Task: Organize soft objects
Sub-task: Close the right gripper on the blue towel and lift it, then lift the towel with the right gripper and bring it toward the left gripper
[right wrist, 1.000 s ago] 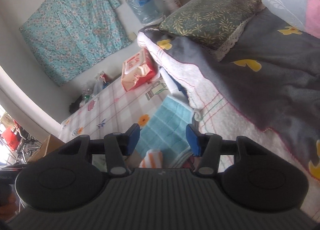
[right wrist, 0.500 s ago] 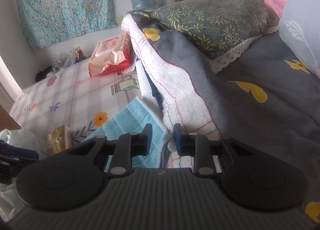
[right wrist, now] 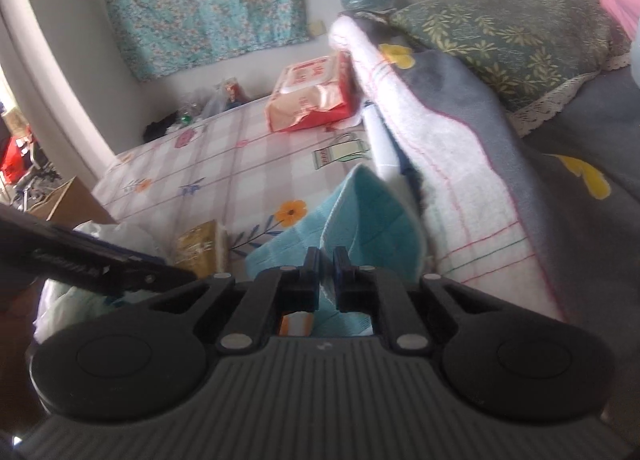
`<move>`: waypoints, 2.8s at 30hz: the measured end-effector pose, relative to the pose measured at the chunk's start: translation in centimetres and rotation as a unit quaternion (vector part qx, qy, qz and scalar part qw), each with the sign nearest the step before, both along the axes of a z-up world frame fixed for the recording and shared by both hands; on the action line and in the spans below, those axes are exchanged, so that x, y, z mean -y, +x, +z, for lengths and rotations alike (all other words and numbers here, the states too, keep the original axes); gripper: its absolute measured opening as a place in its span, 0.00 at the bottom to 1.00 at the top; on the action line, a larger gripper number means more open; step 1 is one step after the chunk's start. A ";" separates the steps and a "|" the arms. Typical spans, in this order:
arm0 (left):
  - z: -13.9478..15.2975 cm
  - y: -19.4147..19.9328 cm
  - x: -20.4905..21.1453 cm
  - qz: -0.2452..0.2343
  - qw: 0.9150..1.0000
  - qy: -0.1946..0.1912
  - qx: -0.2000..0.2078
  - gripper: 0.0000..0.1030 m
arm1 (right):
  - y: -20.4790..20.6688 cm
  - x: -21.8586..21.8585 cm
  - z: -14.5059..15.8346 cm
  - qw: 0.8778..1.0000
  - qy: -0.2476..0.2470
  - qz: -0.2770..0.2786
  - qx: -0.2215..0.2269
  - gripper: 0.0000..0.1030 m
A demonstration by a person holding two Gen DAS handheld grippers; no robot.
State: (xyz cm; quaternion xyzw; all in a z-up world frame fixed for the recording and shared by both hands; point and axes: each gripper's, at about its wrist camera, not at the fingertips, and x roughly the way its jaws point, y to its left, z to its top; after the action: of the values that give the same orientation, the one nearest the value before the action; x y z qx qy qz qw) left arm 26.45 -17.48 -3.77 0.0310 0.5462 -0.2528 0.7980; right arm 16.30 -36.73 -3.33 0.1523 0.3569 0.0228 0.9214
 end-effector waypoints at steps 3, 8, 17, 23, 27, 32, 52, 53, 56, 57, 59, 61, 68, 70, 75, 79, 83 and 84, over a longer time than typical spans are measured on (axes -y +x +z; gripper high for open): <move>0.2 0.2 -0.1 0.007 1.000 -0.010 0.003 0.50 | -0.1 -2.2 0.0 0.998 0.020 0.051 -0.006 0.05; 0.2 0.6 0.6 0.003 1.000 -0.007 0.009 0.50 | -0.3 -5.0 -0.6 0.994 0.025 0.103 -0.027 0.05; -0.6 1.6 1.5 0.003 1.000 0.001 -0.002 0.51 | -0.3 -0.3 0.4 1.000 0.020 0.011 -0.004 0.06; -0.9 1.7 1.9 -0.006 1.000 0.010 -0.007 0.51 | 1.4 4.8 1.8 0.999 -0.008 -0.046 -0.016 0.22; -0.7 1.8 2.1 -0.011 1.000 0.016 -0.004 0.51 | 4.6 5.9 2.3 1.000 -0.019 0.000 -0.025 0.46; -0.5 2.1 1.6 -0.010 1.000 0.024 0.001 0.52 | 9.8 5.7 0.9 0.997 0.002 0.034 -0.072 0.49; 1.5 2.7 -3.2 0.004 1.000 0.004 0.016 0.52 | 19.7 2.8 -4.2 0.965 -0.076 0.182 -0.172 0.61; 1.6 2.6 -3.4 0.005 1.000 0.002 0.016 0.52 | 19.5 2.8 -4.2 0.965 -0.076 0.182 -0.175 0.61; 1.9 2.4 -3.8 0.010 1.000 -0.004 0.018 0.52 | 19.0 2.5 -4.1 0.964 -0.081 0.180 -0.180 0.59; 2.0 2.2 -3.9 0.012 1.000 -0.004 0.020 0.52 | 18.7 2.4 -4.1 0.964 -0.085 0.175 -0.179 0.55; 2.5 1.8 -4.2 0.013 1.000 -0.006 0.025 0.52 | 18.1 2.2 -4.0 0.968 -0.090 0.162 -0.170 0.47; 3.0 1.3 -4.6 0.019 0.999 -0.009 0.030 0.52 | 17.3 2.1 -3.7 0.972 -0.091 0.145 -0.158 0.32; 5.7 -2.5 -6.2 0.037 0.997 -0.023 0.063 0.52 | 13.3 1.3 -1.2 0.988 -0.090 0.088 -0.091 0.05; 6.5 -3.9 -6.7 0.040 0.996 -0.026 0.075 0.52 | 11.7 1.2 0.8 0.992 -0.087 0.077 -0.055 0.05; 8.4 -7.7 -8.3 0.055 0.991 -0.043 0.111 0.53 | 6.4 -0.1 6.0 0.992 -0.092 0.080 0.029 0.05; 9.1 -10.8 -9.3 0.062 0.988 -0.062 0.127 0.53 | 2.4 -1.1 9.6 0.988 -0.099 0.082 0.083 0.05; 9.3 -14.2 -10.5 0.072 0.984 -0.086 0.136 0.53 | -1.6 -1.8 13.1 0.986 -0.077 0.082 0.126 0.05; 9.2 -14.9 -10.8 0.075 0.984 -0.088 0.139 0.53 | -2.8 -2.2 13.9 0.984 -0.075 0.084 0.137 0.05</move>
State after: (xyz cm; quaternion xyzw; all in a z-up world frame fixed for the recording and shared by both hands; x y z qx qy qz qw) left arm 11.59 -6.65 5.42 -0.0460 0.4065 -0.2328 0.8823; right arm 13.54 -34.53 10.61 0.0477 0.2392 0.0935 0.9653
